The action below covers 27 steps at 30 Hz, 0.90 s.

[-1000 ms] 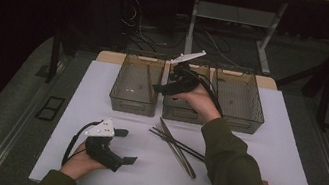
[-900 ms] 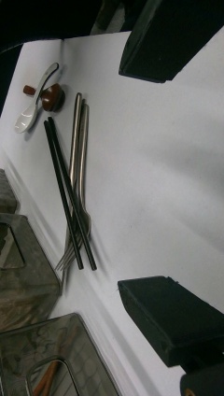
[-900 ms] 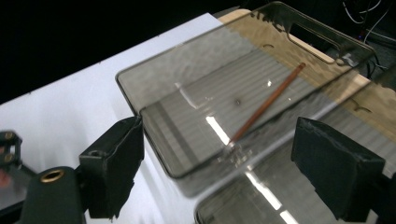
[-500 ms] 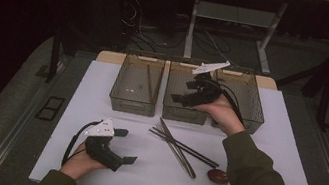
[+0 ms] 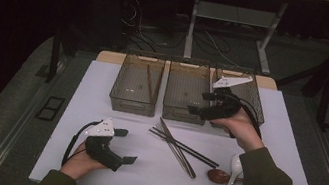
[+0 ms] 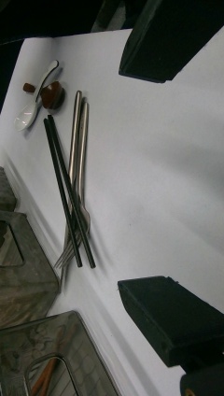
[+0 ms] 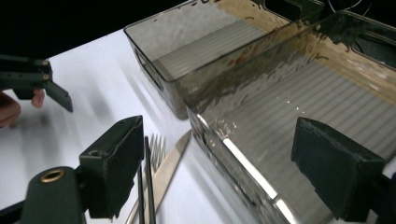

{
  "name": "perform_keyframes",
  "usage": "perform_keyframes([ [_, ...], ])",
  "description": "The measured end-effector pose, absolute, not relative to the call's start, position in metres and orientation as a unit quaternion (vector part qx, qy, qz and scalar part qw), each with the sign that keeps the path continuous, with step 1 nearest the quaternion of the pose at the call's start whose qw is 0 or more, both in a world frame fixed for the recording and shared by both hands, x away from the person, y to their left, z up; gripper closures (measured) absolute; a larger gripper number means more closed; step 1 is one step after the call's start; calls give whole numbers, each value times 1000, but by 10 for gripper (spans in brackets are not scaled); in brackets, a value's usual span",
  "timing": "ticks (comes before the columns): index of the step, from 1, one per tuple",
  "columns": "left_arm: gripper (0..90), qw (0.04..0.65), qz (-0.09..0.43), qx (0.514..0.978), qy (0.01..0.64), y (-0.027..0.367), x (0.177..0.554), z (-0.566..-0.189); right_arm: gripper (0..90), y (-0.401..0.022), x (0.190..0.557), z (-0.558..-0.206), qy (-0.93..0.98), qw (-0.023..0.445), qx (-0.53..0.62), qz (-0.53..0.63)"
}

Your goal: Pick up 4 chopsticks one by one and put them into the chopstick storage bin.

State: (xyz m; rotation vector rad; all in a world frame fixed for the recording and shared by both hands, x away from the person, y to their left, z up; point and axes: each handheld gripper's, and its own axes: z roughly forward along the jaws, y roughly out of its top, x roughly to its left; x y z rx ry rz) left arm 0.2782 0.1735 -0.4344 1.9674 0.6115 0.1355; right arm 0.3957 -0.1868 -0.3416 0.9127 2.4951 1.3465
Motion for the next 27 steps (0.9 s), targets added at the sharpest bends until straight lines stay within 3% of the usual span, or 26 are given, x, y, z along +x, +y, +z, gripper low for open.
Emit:
perform_keyframes([
  [27,0,506,61,822,255,173,278,-435,168,-260,338,-386,821,86,343,448],
])
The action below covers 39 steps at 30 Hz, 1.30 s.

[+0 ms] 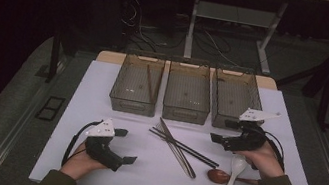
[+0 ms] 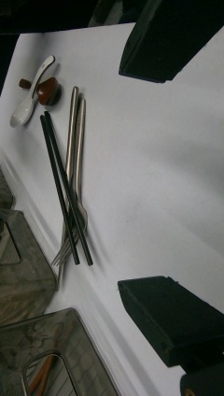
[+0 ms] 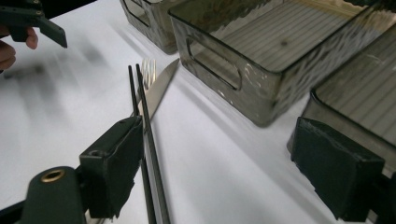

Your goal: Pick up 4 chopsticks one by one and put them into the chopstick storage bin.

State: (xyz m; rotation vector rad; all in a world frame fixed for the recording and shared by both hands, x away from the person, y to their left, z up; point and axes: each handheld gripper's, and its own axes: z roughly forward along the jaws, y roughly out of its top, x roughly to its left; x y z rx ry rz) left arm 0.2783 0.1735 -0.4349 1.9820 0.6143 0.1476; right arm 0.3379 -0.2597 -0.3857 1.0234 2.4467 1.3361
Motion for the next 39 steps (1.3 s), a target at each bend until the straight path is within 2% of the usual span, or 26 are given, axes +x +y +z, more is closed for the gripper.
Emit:
perform_keyframes([
  [24,0,505,64,822,257,173,279,-435,174,-302,296,-405,815,96,360,444],
  [28,0,504,64,822,256,173,279,-435,245,-299,295,-409,819,96,358,439],
  [37,0,504,64,823,255,173,279,-435,482,-289,299,-417,831,71,345,431],
  [39,0,504,65,823,253,173,279,-435,509,-286,300,-418,835,59,343,426],
])
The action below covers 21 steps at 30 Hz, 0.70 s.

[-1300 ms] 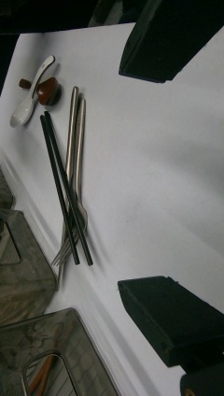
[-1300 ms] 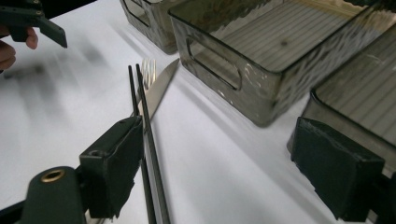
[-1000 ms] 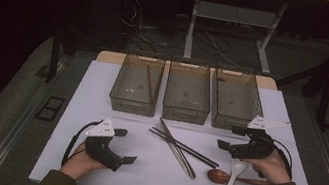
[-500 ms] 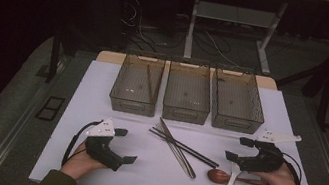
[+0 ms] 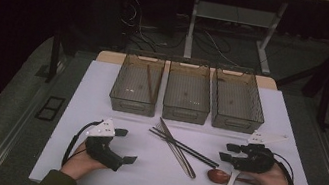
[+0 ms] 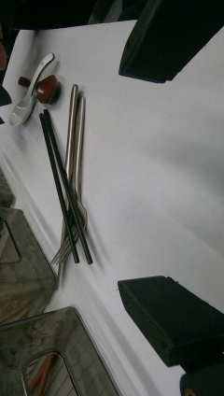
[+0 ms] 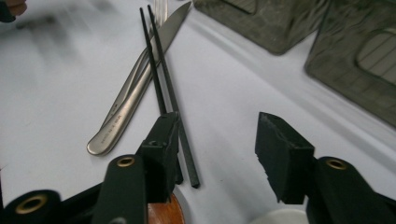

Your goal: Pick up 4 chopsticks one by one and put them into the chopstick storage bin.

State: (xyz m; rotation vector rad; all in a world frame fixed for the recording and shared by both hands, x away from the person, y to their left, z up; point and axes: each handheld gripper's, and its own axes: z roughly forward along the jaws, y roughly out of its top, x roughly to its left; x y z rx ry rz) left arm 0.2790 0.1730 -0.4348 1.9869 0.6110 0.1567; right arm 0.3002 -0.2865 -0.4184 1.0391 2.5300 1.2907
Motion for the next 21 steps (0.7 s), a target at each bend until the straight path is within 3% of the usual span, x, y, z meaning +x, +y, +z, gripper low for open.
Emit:
perform_keyframes([
  [21,0,503,63,823,256,172,279,-435,701,-250,318,-427,870,34,292,395],
])
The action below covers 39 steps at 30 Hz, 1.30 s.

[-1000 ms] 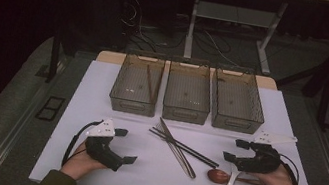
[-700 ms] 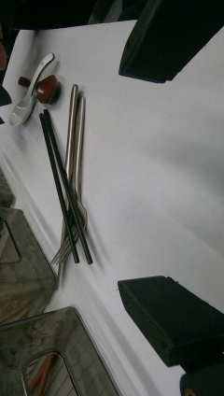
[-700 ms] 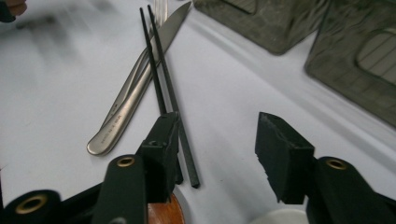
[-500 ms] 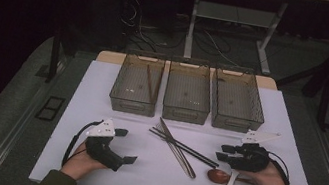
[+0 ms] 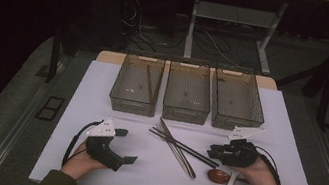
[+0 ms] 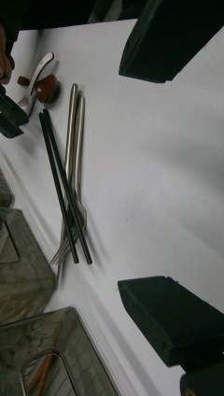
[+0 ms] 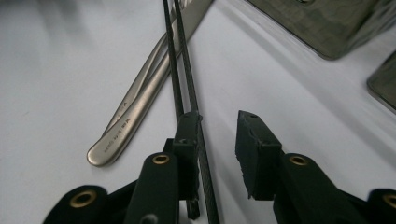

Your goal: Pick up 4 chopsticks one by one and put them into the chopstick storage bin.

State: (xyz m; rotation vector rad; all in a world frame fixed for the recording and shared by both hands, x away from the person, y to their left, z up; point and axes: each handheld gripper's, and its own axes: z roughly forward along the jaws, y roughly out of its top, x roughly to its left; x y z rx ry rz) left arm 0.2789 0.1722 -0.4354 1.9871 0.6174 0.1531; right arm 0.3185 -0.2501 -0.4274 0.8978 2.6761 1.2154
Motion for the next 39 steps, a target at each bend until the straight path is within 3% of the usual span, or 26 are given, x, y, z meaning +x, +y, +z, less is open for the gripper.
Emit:
perform_keyframes([
  [39,0,503,62,824,254,172,279,-436,824,-205,338,-444,905,15,248,344],
])
